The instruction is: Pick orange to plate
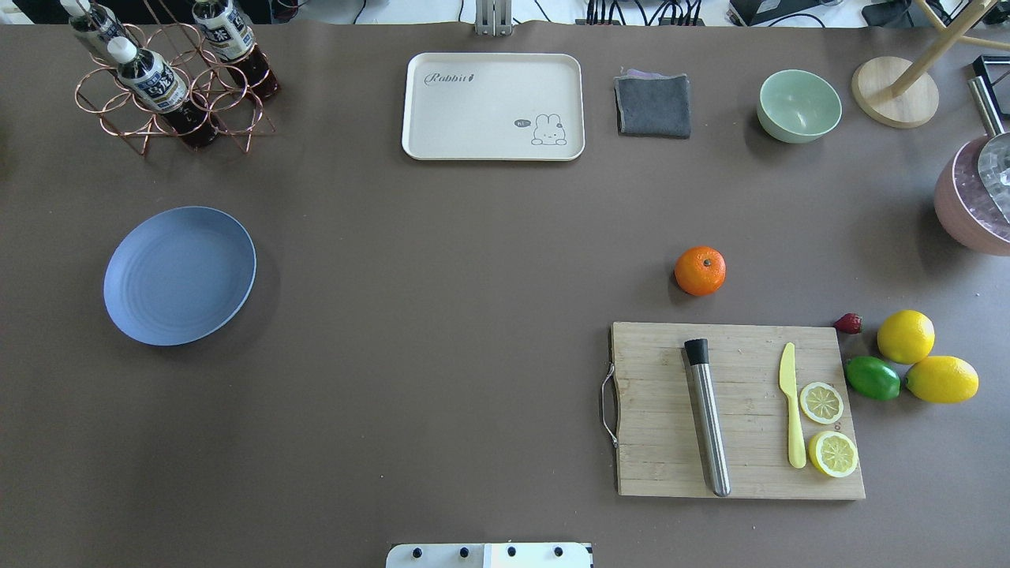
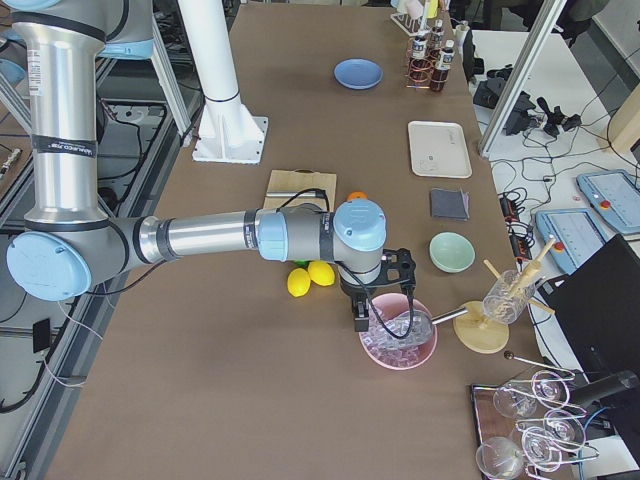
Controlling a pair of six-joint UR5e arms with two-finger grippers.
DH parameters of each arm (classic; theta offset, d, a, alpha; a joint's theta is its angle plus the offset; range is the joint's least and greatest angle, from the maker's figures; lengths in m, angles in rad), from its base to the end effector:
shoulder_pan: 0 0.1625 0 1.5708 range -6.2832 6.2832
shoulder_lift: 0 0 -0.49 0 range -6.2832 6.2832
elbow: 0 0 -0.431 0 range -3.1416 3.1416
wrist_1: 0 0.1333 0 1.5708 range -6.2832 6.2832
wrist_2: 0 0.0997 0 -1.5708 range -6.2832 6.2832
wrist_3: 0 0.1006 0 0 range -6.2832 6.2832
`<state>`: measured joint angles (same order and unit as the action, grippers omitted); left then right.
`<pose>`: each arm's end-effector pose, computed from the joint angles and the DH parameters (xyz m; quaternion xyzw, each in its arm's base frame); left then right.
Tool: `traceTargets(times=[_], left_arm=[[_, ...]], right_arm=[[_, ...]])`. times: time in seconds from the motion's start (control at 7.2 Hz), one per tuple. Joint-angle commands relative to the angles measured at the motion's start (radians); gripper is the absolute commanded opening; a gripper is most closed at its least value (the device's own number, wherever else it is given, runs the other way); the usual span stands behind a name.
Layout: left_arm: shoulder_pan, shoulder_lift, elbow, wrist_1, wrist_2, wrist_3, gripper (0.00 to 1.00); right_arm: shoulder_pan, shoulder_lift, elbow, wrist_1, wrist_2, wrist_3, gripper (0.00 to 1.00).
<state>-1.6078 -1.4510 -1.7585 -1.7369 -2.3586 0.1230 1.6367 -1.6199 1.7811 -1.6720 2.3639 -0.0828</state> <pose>-0.0799 -0.4823 0.6657 0.1379 0.3713 0.0842 0.9143 0.0948 -0.5000 0.6472 0.0563 -0.3829 -0.0194 0.9219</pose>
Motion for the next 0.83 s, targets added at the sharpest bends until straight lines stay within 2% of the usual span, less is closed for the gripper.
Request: traceTargets(times=[0.0,0.69], left_arm=[[0.000,-0.002,0.010,-0.003,-0.001,0.003,0.98],[0.002,-0.006,0.010,-0.001,0.001,-0.003,0.98]], right_arm=[[0.000,0.000,-0.002,0.000,0.006,0.000,1.00],[0.000,0.011,-0.002,0.000,0.008,0.002,1.00]])
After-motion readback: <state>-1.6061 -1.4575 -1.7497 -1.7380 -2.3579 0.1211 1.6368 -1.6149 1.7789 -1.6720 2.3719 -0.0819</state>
